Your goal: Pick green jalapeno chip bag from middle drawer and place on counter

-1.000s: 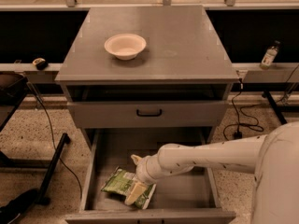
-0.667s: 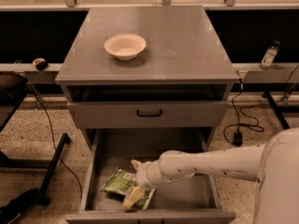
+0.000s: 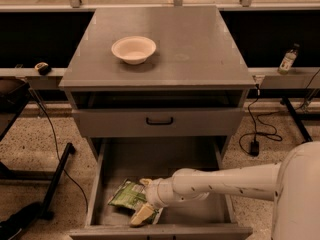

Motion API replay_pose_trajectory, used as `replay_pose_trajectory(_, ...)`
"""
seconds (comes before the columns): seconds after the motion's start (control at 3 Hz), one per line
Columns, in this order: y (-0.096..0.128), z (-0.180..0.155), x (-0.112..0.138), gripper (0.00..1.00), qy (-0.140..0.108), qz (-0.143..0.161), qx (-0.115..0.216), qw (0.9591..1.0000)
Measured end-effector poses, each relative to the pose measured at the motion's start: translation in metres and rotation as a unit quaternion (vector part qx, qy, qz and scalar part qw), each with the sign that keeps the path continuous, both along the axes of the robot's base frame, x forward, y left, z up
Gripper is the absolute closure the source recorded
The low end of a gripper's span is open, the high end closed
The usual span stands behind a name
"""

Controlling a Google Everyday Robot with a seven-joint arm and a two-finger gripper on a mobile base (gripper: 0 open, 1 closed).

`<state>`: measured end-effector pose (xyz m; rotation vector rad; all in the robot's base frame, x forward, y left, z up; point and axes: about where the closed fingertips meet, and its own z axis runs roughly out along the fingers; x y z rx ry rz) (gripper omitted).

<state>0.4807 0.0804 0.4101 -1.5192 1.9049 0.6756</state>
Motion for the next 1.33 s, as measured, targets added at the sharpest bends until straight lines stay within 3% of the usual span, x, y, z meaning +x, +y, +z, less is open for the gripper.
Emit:
replay_pose_trajectory(0.33,0.000,0.001,0.000,0.47,0.002,-0.006,0.009,0.9999)
replay_pose_trajectory(0.67,0.000,0.008,-0.002,0.70,0.002,-0.006,0.009,0.9999)
replay_pose_trajectory(1.0,0.000,0.015,-0.003,0.67,0.002,-0.006,0.009,0.9999)
replay_pose_trajectory(1.33,0.000,0.015,-0.003,0.44,0.002,-0.006,0.009,0.9999)
